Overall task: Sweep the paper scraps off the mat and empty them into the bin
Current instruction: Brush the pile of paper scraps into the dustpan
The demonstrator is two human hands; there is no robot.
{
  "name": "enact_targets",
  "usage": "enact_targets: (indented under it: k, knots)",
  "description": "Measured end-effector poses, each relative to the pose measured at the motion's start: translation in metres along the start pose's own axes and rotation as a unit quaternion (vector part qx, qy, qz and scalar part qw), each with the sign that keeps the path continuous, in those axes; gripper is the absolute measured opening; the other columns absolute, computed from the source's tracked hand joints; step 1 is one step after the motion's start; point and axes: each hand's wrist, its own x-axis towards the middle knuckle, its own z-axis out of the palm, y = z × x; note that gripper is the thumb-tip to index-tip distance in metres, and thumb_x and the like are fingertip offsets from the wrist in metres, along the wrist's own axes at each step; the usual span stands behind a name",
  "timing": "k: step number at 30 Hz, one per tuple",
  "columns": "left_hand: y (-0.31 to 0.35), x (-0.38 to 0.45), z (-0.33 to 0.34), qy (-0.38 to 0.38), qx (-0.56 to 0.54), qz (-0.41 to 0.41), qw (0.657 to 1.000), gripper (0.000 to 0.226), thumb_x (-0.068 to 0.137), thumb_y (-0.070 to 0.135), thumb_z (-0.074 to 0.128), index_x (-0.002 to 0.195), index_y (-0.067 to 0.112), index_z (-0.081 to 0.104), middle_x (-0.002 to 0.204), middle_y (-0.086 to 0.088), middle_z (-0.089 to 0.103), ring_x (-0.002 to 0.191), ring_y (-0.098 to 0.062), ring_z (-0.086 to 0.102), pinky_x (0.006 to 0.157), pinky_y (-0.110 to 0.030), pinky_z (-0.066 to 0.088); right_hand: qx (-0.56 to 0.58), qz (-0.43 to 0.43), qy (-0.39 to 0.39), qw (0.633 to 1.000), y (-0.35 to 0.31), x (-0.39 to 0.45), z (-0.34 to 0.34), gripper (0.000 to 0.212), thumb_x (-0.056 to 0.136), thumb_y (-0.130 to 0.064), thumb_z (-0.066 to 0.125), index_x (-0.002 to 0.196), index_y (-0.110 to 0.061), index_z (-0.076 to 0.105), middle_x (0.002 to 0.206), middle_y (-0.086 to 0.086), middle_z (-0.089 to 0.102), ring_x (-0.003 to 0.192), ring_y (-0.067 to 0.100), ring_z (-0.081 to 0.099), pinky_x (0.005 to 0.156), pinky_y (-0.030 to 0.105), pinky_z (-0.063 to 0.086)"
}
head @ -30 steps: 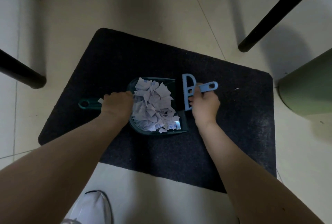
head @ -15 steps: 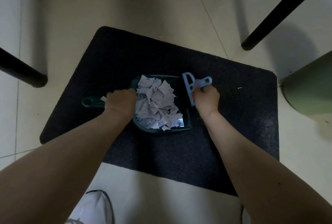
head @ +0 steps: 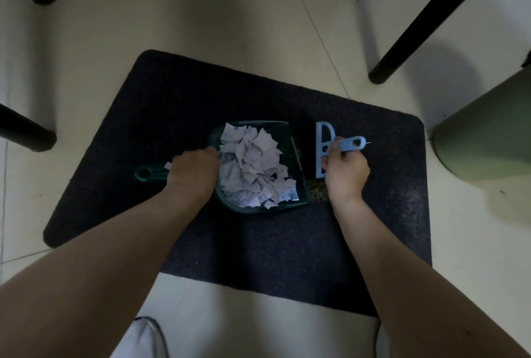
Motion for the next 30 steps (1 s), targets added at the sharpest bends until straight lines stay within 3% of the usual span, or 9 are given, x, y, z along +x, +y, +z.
enact_targets:
  k: [7, 11, 14, 17, 20, 25, 28, 30]
  knots:
    - [0.06, 0.019, -0.018, 0.021, -0.004, 0.046, 0.999, 0.026, 0.094, 0.003, 0.048, 0.12, 0.005, 0.047, 0.116, -0.012, 0.06, 0.102, -0.025, 0.062, 0.08, -0.032, 0.048, -0.006, 0.004, 0.12, 0.993, 0.01, 0.051, -0.045, 0.025, 0.096, -0.026, 0.05, 0.108, -0.011, 0.066, 0.093, 0.013, 0.071, 0.085, 0.025, 0.068, 0.08, 0.04, 0.056]
    - [0.087, 0.033, -0.021, 0.022, 0.0, 0.049, 0.999, 0.025, 0.094, 0.001, 0.048, 0.119, 0.005, 0.048, 0.116, -0.012, 0.061, 0.102, -0.024, 0.062, 0.078, -0.031, 0.047, -0.013, 0.017, 0.15, 0.989, 0.018, 0.087, -0.072, 0.026, 0.095, -0.03, 0.05, 0.109, -0.014, 0.065, 0.094, 0.012, 0.071, 0.087, 0.027, 0.068, 0.083, 0.045, 0.055]
    - [0.102, 0.043, -0.023, 0.014, -0.005, 0.044, 0.999, 0.024, 0.094, 0.002, 0.047, 0.119, 0.004, 0.049, 0.116, -0.013, 0.061, 0.102, -0.026, 0.061, 0.076, -0.032, 0.044, -0.05, -0.001, 0.131, 0.99, 0.024, 0.109, -0.086, 0.027, 0.096, -0.029, 0.048, 0.115, -0.017, 0.064, 0.098, 0.013, 0.069, 0.092, 0.029, 0.066, 0.082, 0.037, 0.053]
    - [0.111, 0.054, -0.028, 0.018, -0.009, 0.039, 0.999, 0.025, 0.094, 0.003, 0.048, 0.119, 0.005, 0.048, 0.116, -0.013, 0.06, 0.102, -0.026, 0.06, 0.076, -0.032, 0.042, -0.133, -0.004, 0.103, 0.986, 0.028, 0.126, -0.092, 0.031, 0.098, -0.028, 0.045, 0.118, -0.013, 0.062, 0.106, 0.015, 0.067, 0.1, 0.031, 0.061, 0.074, 0.025, 0.038]
    - [0.121, 0.062, -0.032, 0.022, -0.017, 0.045, 0.999, 0.024, 0.094, 0.002, 0.048, 0.118, 0.004, 0.049, 0.116, -0.013, 0.059, 0.103, -0.026, 0.06, 0.075, -0.032, 0.04, -0.174, -0.007, 0.079, 0.982, 0.026, 0.137, -0.092, 0.032, 0.098, -0.027, 0.044, 0.114, -0.006, 0.062, 0.109, 0.021, 0.065, 0.103, 0.035, 0.059, 0.079, 0.032, 0.041]
    - [0.132, 0.071, -0.036, 0.022, -0.015, 0.032, 0.999, 0.022, 0.095, -0.001, 0.046, 0.114, 0.005, 0.054, 0.115, -0.013, 0.06, 0.104, -0.027, 0.059, 0.077, -0.034, 0.041, -0.22, -0.016, -0.018, 0.975, 0.013, 0.138, -0.075, 0.035, 0.098, -0.031, 0.043, 0.101, -0.001, 0.062, 0.1, 0.018, 0.066, 0.09, 0.029, 0.062, 0.07, 0.026, 0.038]
    - [0.133, 0.072, -0.038, 0.017, -0.013, 0.027, 0.999, 0.022, 0.095, -0.001, 0.045, 0.114, 0.005, 0.054, 0.116, -0.014, 0.059, 0.104, -0.029, 0.059, 0.086, -0.037, 0.045, -0.163, -0.012, -0.063, 0.984, 0.016, 0.135, -0.07, 0.029, 0.096, -0.03, 0.048, 0.087, -0.007, 0.063, 0.092, 0.014, 0.07, 0.08, 0.025, 0.067, 0.07, 0.031, 0.052]
    - [0.134, 0.072, -0.037, 0.011, -0.015, 0.024, 1.0, 0.023, 0.095, 0.0, 0.046, 0.115, 0.006, 0.054, 0.117, -0.013, 0.059, 0.106, -0.029, 0.058, 0.087, -0.036, 0.044, -0.094, 0.007, -0.048, 0.994, 0.018, 0.136, -0.076, 0.024, 0.094, -0.028, 0.051, 0.077, -0.014, 0.06, 0.087, 0.013, 0.071, 0.078, 0.026, 0.069, 0.076, 0.039, 0.057]
